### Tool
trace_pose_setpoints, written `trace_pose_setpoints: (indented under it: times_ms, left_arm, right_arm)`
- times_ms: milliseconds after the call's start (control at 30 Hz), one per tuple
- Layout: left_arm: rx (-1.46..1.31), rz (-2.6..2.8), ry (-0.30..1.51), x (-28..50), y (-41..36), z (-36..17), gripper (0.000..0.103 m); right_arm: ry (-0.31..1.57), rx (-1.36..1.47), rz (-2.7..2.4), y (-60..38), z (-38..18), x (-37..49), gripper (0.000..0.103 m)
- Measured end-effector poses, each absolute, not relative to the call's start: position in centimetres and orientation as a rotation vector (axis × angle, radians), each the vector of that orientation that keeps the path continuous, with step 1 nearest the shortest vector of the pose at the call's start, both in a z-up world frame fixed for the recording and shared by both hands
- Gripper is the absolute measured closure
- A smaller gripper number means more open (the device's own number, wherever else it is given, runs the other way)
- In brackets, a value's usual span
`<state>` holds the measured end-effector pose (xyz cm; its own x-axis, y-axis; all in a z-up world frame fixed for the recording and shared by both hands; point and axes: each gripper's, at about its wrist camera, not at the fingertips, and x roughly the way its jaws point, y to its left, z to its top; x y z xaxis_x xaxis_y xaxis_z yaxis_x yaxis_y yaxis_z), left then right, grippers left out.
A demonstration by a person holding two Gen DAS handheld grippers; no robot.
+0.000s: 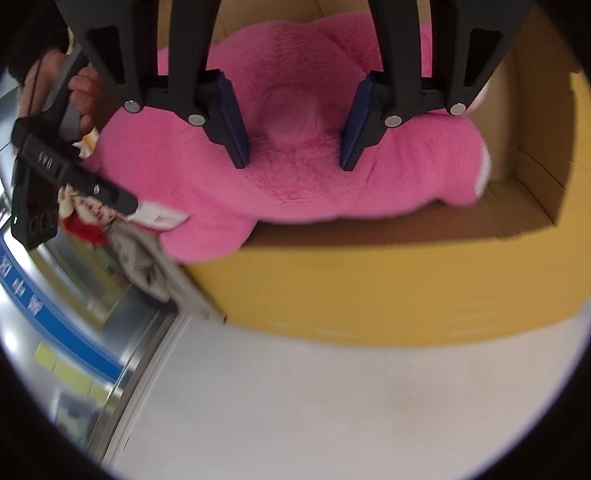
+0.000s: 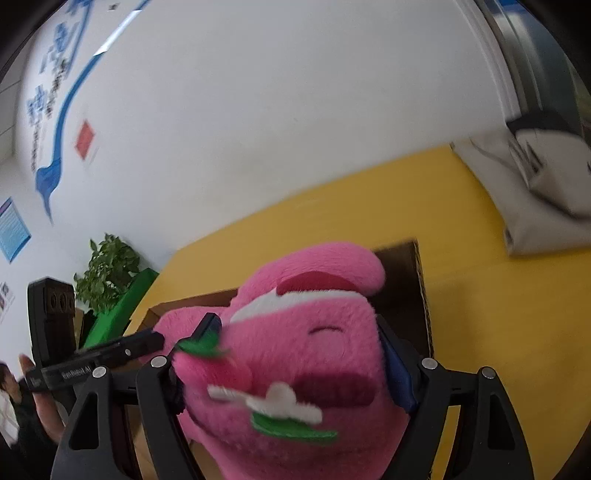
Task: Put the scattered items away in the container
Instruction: 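Lift the pink bear with both grippers and carry it over the box, then lower the pink bear into the box and open both grippers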
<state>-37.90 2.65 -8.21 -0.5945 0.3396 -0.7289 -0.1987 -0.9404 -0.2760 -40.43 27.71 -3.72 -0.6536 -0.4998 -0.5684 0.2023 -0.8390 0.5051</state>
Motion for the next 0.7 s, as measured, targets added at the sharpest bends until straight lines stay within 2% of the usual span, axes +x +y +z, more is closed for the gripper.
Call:
trace_pose_setpoints:
  times_ms: [133,200,233,367,467,533,700]
  left_arm:
    - [-1.21,2.606,-0.138,-37.0,3.4,-7.0,0.05]
    - [-1.201,2.599,-0.164,-36.3,2.3,-6.1,0.05]
    - [-1.2,2.596,-0.19,-36.1,1.8,-5.5,0.05]
    - [-1.132,2.628,-0.234,-32.8,-0.8,-2.1,0.048]
    - [-1.02,2.732,-0.216,-28.2,-1.9,1.5,0.04]
    - [-0.956,2.808,-0.196,-24.6,-2.3,3.5,0.023]
    - [-0.876,2.957,-0.083,-16.4,-1.8,6.5,0.022]
  right_arm:
    - [-0.494,1.072,-2.52,27.4,-3.6,-40.8,0.016]
    - [-0.457,1.078,-2.546,27.7,-3.0,-40.7,0.012]
    - [-0.438,1.071,-2.563,27.9,-2.4,-40.3,0.006]
    - [-0.32,0.964,-2.592,27.9,1.6,-36.7,0.0]
    - [-0.207,0.88,-2.593,27.2,4.8,-31.7,0.0]
    - [-0.152,0.869,-2.588,26.8,6.3,-28.5,0.0]
    - [-0.063,0.822,-2.651,25.9,9.5,-21.2,0.0]
